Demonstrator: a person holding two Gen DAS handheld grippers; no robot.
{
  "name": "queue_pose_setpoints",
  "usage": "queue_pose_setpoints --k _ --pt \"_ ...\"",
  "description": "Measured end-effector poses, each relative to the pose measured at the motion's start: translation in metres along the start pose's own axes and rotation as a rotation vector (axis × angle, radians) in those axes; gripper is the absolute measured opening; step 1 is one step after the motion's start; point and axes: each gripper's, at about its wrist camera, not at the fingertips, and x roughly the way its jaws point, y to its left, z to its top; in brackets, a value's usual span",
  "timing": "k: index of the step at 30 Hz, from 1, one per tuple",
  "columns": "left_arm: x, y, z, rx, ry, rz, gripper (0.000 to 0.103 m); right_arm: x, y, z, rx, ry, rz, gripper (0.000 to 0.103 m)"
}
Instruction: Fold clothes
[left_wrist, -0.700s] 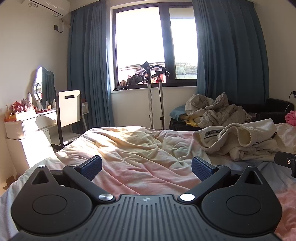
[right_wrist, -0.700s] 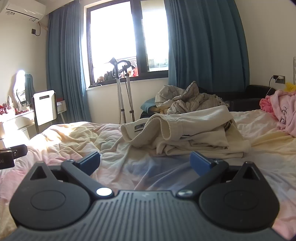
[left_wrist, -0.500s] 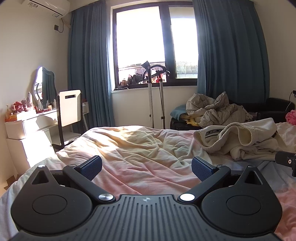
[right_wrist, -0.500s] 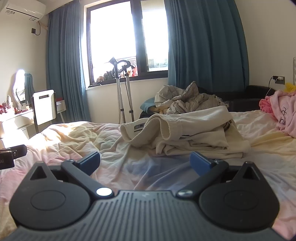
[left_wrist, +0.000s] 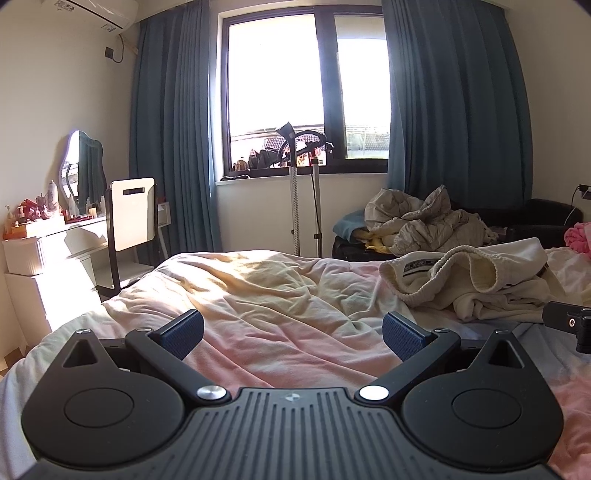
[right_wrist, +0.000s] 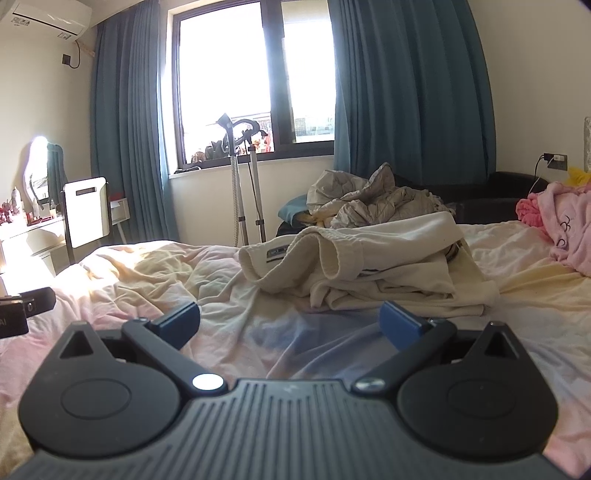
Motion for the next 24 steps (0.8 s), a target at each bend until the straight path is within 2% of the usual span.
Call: queue_pose_setpoints --k 8,14,18,24 --pt "-0.006 0.01 0.003 -0.04 -0.01 0.002 0.103 -0.012 0.009 -0.001 -0.014 -0.021 -0.046 0.103" --pt "-0.011 0.015 0.005 -0.047 -0.013 0.001 0.103 -0.018 0.012 0.001 -0.03 -0.051 -0.02 0.103" --pt "-0.01 0.013 0.006 -0.057 -0.019 0.024 0.103 -0.017 0.013 0.001 -0.035 -0.048 -0.022 0.103" --pt "-0.007 0.014 0.002 -0.068 -0.008 0.015 0.103 -0.014 0.009 0.005 -0.015 -0.054 -0.038 0.103"
